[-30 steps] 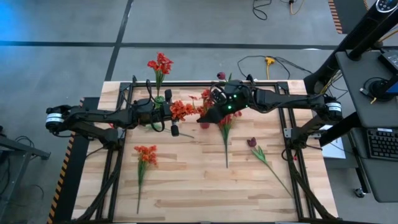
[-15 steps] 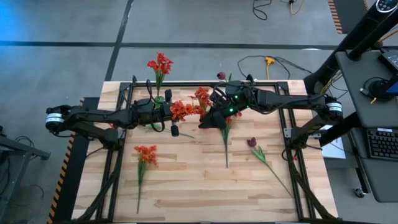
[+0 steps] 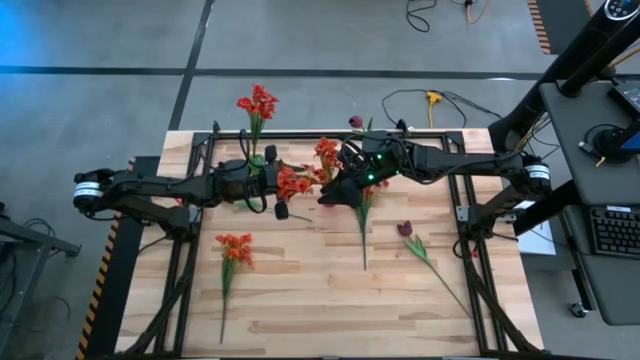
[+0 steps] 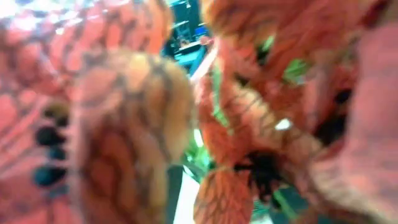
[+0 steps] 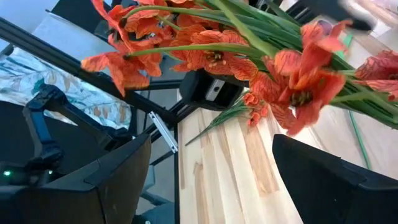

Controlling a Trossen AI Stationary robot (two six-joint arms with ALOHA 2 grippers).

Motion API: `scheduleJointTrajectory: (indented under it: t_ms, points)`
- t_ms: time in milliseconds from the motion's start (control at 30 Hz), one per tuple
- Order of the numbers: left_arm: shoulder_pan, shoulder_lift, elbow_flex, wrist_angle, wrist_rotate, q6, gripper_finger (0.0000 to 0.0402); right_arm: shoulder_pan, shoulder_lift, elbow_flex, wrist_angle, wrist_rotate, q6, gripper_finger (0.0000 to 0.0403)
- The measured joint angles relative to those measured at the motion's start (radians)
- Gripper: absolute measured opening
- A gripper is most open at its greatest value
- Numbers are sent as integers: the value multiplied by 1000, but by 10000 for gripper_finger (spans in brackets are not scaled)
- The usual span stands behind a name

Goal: Sort flowers into vase by color
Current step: Put the top orange flowers into the red vase

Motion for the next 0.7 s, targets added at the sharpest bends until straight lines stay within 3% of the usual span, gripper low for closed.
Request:
scheduleJointTrajectory:
  t_ms: [133, 300, 700]
  points:
    - [1, -6, 0, -13, -9, 20, 250, 0, 0, 0, -1, 0, -9, 327]
    - [1, -48, 0, -118, -10, 33, 301, 0, 0, -3, -3, 0, -49, 327]
    - [0, -196, 0, -397, -11, -55, 322, 0, 0, -5, -7, 1, -79, 327]
